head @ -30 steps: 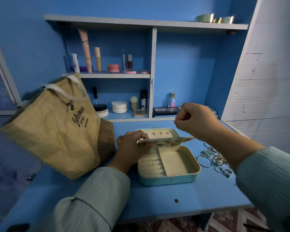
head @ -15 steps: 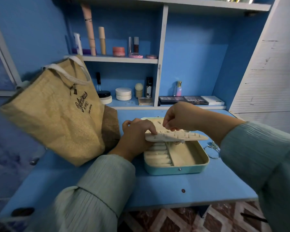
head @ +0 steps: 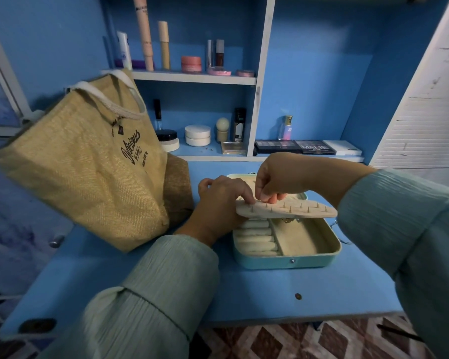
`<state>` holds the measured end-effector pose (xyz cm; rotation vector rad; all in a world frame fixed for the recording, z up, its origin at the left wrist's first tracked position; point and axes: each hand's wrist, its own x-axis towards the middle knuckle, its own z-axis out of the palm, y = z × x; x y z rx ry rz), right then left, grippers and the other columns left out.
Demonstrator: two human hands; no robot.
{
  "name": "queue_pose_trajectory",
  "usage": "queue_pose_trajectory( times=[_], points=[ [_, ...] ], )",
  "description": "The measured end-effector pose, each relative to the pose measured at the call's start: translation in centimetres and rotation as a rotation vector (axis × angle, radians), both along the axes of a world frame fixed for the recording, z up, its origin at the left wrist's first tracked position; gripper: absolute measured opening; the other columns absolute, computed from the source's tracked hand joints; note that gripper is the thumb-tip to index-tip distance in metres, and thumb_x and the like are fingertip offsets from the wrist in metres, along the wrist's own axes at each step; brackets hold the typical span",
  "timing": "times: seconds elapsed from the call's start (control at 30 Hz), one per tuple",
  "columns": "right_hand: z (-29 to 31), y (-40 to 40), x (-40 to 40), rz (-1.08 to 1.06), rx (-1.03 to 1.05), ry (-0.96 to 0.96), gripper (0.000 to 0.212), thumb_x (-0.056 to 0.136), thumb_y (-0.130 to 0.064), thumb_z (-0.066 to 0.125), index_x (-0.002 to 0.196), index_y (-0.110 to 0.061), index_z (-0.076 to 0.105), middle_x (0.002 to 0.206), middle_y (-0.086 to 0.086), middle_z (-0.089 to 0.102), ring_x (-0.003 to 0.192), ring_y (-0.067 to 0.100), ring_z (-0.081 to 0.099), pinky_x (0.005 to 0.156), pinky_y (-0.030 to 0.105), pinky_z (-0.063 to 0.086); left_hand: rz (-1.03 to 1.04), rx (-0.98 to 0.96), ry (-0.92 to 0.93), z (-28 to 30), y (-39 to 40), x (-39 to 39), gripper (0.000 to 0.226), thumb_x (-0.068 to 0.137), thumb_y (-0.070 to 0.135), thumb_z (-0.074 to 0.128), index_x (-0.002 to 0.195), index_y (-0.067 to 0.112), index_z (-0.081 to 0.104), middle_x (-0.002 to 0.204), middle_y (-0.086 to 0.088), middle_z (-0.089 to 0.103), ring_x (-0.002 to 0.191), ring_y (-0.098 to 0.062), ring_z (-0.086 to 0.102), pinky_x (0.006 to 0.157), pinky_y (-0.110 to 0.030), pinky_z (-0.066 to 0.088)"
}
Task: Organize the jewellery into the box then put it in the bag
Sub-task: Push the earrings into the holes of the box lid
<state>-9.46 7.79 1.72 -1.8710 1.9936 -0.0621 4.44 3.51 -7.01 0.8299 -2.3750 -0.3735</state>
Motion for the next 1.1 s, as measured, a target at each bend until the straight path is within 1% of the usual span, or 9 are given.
queue_pose_trajectory(
  times=[0.17,0.33,0.43,0.5,0.57,0.77,0.87,0.97,1.1],
  points=[
    [0.2,0.3,-0.2,0.002,0.002,-0.006,0.009,0.085,-0.01,0.064,0.081,-0.014,0.07,0.07,-0.004,0.067,0.058,0.002,0.061,0.057,0.009,0.049,0.002,-0.017,-0.015,0.0,-0.2,-0.2,0.011,0.076,0.02,0.074,0.082,0.027,0.069,0.094,0.02,0.059,0.108,-0.008,0.049,0.1,-0.034,0.014],
    [0.0,0.3,0.0,-0.003,-0.011,-0.003,0.011,0.085,-0.01,0.064,0.077,-0.016,0.069,0.072,-0.002,0.067,0.06,0.004,0.061,0.061,0.012,0.049,-0.015,-0.053,0.027,-0.3,-0.3,-0.1,0.01,0.074,0.018,0.076,0.08,0.025,0.071,0.09,0.019,0.059,0.105,-0.011,0.052,0.098,-0.036,0.016],
    [0.1,0.5,0.1,-0.005,-0.006,-0.007,0.011,0.085,-0.01,0.064,0.076,-0.016,0.069,0.07,-0.004,0.066,0.059,0.003,0.06,0.058,0.011,0.047,-0.017,-0.081,0.035,-0.3,-0.3,-0.1,0.009,0.074,0.019,0.076,0.08,0.025,0.072,0.092,0.016,0.063,0.104,-0.011,0.053,0.096,-0.035,0.015],
    [0.0,0.6,0.1,0.002,-0.003,0.012,0.011,0.085,-0.011,0.064,0.077,-0.016,0.068,0.07,-0.005,0.065,0.06,0.003,0.059,0.058,0.012,0.045,-0.022,-0.091,0.049,-0.3,-0.2,-0.1,0.008,0.074,0.018,0.076,0.079,0.024,0.073,0.09,0.015,0.063,0.101,-0.011,0.053,0.097,-0.039,0.017],
    [-0.2,0.5,0.2,0.006,-0.003,0.03,0.01,0.086,-0.011,0.063,0.079,-0.016,0.068,0.071,-0.005,0.064,0.061,0.004,0.058,0.059,0.013,0.044,-0.034,-0.11,0.073,-0.5,-0.1,0.0,0.009,0.072,0.017,0.077,0.076,0.024,0.072,0.084,0.019,0.059,0.098,-0.013,0.055,0.096,-0.043,0.02],
    [-0.4,0.8,0.3,0.027,-0.024,0.054,0.011,0.087,-0.009,0.061,0.08,-0.015,0.068,0.069,-0.005,0.062,0.061,0.005,0.057,0.058,0.013,0.043,-0.025,-0.15,0.125,-0.7,0.0,0.0,0.013,0.07,0.015,0.078,0.071,0.025,0.069,0.08,0.021,0.055,0.094,-0.011,0.052,0.089,-0.032,0.015],
    [-0.1,0.7,0.6,0.05,-0.001,0.084,0.01,0.088,-0.008,0.059,0.085,-0.011,0.068,0.069,-0.005,0.061,0.061,0.005,0.056,0.059,0.011,0.044,-0.003,-0.137,0.083,-0.4,0.1,0.0,0.011,0.072,0.018,0.076,0.076,0.025,0.07,0.088,0.017,0.061,0.1,-0.01,0.05,0.089,-0.028,0.013],
    [0.1,0.6,0.9,0.081,0.016,0.143,0.012,0.087,-0.007,0.057,0.082,-0.012,0.067,0.067,-0.004,0.061,0.058,0.004,0.057,0.05,0.006,0.041,0.013,-0.108,0.004,0.0,0.2,0.1,0.008,0.076,0.019,0.073,0.082,0.024,0.07,0.099,0.012,0.066,0.106,-0.01,0.048,0.097,-0.032,0.013],
    [0.3,0.2,1.1,0.121,0.036,0.207,0.012,0.087,-0.008,0.057,0.086,-0.01,0.068,0.068,-0.002,0.063,0.058,0.006,0.059,0.054,0.011,0.044,0.013,-0.106,-0.02,0.0,0.3,0.1,0.006,0.077,0.02,0.071,0.082,0.024,0.069,0.101,0.012,0.065,0.108,-0.012,0.048,0.101,-0.036,0.014]
  ],
)
